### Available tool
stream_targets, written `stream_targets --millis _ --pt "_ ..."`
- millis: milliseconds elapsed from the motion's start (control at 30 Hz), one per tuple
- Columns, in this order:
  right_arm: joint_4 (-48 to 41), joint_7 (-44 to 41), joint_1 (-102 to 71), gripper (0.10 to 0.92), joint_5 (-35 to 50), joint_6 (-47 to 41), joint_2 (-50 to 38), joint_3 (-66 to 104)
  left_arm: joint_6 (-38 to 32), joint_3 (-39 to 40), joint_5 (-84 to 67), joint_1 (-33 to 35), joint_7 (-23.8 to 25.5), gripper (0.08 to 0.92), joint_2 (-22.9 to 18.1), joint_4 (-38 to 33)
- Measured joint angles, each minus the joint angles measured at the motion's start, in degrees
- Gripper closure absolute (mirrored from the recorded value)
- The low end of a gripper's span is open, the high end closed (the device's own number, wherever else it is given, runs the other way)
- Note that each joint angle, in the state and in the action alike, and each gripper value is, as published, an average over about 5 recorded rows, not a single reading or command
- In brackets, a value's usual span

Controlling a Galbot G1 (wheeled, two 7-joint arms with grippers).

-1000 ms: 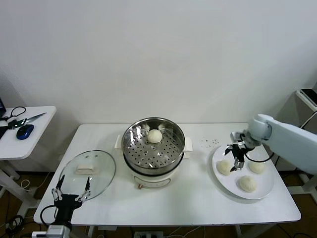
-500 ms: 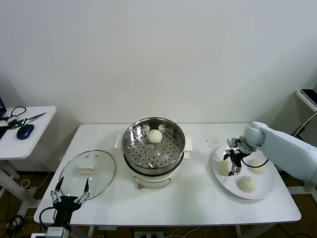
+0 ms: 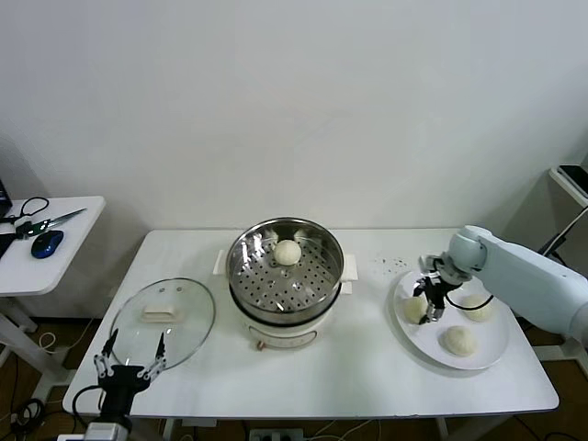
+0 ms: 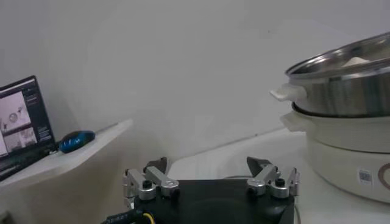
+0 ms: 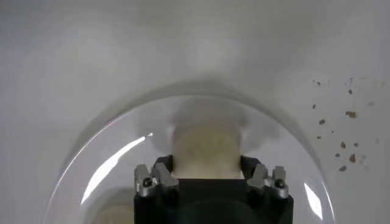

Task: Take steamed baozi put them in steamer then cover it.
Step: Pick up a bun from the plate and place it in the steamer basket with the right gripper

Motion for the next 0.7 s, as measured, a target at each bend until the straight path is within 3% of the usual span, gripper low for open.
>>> stream_targets --millis 333,700 --pt "1.21 -0.34 15.96 0.338 11.02 -1.21 1.85 -10.28 0.10 0.56 0.00 0.57 -0.01 0.177 0.12 -1.12" --pt "1.96 0.92 33.58 0.338 29.22 -4.14 12.61 -22.81 -0.02 2.27 0.59 0.47 0.03 0.177 0.14 -1.95"
